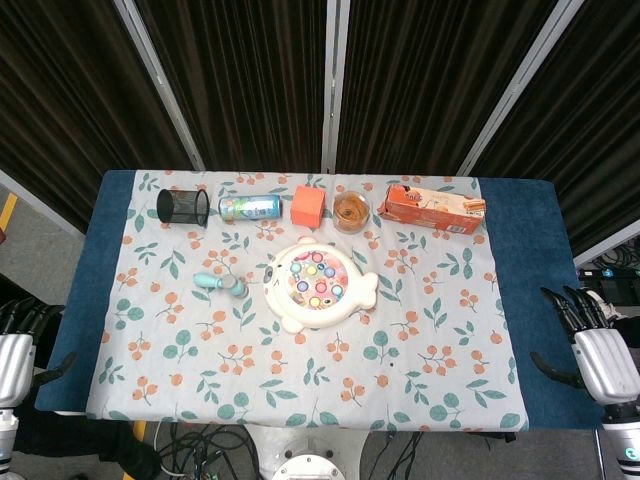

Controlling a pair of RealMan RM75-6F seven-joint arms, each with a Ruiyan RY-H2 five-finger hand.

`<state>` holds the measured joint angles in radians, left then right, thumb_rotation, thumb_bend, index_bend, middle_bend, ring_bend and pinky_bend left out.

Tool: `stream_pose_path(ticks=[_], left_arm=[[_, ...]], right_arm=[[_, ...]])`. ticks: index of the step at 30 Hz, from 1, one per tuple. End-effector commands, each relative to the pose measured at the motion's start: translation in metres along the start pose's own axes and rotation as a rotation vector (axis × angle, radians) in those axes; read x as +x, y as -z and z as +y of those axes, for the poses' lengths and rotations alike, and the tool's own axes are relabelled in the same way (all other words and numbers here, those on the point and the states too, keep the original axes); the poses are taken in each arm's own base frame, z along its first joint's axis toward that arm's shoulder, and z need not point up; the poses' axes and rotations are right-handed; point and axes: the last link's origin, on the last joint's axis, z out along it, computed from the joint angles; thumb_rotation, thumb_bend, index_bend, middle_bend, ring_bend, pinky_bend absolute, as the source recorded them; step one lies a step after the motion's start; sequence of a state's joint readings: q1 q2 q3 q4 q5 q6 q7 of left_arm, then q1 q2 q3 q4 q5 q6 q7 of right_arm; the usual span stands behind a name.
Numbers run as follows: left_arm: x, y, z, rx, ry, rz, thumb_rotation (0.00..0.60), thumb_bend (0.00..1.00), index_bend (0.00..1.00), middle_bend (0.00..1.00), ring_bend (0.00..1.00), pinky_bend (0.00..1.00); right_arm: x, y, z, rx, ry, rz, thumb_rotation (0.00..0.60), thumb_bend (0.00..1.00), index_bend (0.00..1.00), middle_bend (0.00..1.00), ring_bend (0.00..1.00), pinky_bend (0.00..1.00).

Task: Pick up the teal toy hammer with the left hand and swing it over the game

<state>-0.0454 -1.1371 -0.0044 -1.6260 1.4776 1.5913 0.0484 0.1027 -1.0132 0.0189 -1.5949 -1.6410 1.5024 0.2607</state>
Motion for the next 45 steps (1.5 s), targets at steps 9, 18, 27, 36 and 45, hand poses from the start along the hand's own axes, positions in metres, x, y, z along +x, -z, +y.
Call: stream_pose_path(ticks=[9,18,27,36,45], left_arm=[[0.002,-0.027,0.022,-0.097,0.037,-0.031,0.6,0.17,0.26,0.28,0.12,0.11],[-0.01,-0.121,0.077,-0.316,0.032,-0.134,0.6,0.19,0.28,0.29,0.14,0.11],[-0.052,-0.185,0.136,-0.401,0.009,-0.319,0.6,0.19,0.29,0.29,0.14,0.11],[-0.088,-0.192,0.163,-0.419,-0.018,-0.399,0.6,0.19,0.3,0.29,0.14,0.11],[-0.106,-0.186,0.181,-0.41,0.014,-0.428,0.6,0.22,0.34,0.29,0.14,0.11]], right_arm=[[0.003,-0.001,0.004,0.002,0.005,0.006,0.6,0.16,0.02,0.15,0.0,0.0],[0.006,-0.007,0.0,0.032,0.023,0.012,0.6,0.15,0.02,0.15,0.0,0.0],[0.006,-0.008,-0.001,0.012,0.032,0.009,0.6,0.16,0.02,0.15,0.0,0.0],[0.004,-0.014,0.0,0.004,0.034,-0.005,0.6,0.16,0.02,0.15,0.0,0.0],[0.001,-0.017,0.002,0.001,0.026,-0.016,0.6,0.15,0.02,0.15,0.0,0.0]])
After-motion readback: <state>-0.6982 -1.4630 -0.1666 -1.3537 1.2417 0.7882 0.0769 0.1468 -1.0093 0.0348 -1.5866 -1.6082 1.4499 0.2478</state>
